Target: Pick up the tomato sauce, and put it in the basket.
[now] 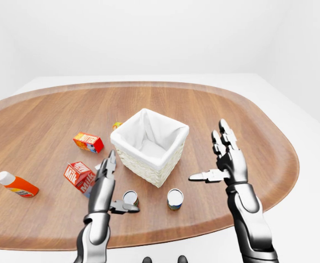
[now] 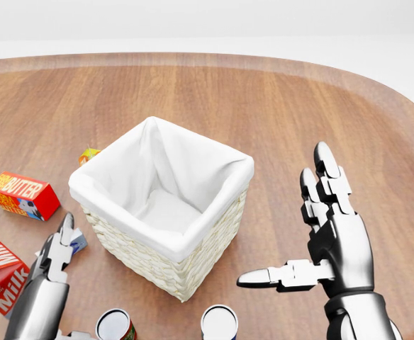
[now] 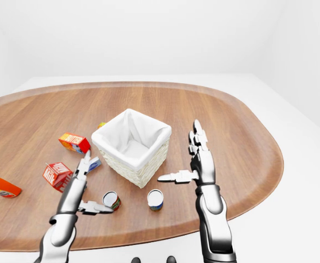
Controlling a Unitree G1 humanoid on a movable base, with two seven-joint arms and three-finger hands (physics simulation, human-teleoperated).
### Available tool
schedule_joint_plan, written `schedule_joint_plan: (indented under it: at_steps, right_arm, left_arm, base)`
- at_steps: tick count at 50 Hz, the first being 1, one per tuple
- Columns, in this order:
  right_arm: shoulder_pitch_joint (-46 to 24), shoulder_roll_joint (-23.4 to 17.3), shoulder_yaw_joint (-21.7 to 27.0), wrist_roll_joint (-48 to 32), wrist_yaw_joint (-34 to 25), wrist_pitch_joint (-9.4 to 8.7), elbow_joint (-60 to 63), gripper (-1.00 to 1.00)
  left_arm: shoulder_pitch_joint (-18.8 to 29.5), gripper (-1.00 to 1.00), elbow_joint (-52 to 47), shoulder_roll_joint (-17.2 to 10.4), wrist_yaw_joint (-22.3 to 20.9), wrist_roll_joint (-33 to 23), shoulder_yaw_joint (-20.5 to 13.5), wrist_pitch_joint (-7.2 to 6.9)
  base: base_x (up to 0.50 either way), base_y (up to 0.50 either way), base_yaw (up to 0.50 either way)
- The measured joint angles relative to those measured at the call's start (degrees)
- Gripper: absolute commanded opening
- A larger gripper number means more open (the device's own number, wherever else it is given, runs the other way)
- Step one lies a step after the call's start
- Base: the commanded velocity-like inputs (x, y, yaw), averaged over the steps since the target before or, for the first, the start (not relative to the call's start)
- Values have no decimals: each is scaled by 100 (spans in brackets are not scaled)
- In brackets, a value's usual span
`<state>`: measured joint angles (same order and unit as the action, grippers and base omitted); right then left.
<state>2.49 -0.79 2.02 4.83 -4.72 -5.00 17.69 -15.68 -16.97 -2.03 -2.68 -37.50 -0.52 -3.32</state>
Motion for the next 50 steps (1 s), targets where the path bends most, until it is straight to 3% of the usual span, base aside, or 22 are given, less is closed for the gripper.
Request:
schedule_joint_plan:
  at_steps: [50]
  right_arm:
    - [-8,-3,12,12,-5,0,-45,100]
  left_arm:
    - [241,100,1231,-111,558,-119,143,455]
  base:
    - [0,0,0]
